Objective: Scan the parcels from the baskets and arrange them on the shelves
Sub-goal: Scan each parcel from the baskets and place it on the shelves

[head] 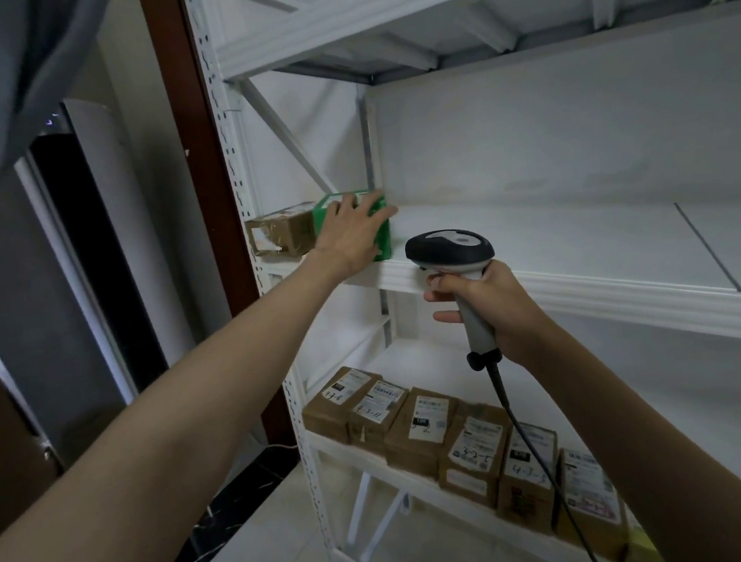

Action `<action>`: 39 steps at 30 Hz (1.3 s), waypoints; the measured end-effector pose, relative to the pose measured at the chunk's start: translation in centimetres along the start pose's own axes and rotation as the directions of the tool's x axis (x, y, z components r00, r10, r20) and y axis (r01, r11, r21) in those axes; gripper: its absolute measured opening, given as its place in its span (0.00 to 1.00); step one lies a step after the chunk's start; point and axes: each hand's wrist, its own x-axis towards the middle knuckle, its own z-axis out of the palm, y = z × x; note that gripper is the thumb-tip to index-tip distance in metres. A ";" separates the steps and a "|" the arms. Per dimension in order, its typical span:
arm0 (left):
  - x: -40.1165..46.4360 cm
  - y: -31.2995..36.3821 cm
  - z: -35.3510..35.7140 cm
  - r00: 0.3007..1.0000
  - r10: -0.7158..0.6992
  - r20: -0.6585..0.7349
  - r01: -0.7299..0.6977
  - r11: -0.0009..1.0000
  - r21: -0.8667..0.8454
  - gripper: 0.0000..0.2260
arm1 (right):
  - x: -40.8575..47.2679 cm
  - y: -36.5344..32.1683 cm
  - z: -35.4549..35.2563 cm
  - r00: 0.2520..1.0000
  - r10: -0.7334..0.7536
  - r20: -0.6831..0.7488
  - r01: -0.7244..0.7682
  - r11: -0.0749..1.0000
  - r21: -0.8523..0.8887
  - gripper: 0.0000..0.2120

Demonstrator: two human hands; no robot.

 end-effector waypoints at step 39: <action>1.2 -7.3 8.2 0.763 -0.526 0.375 0.474 0.061 -0.879 0.56 | 1.8 1.8 -2.0 0.995 0.023 0.098 -0.018 0.998 -0.052 0.13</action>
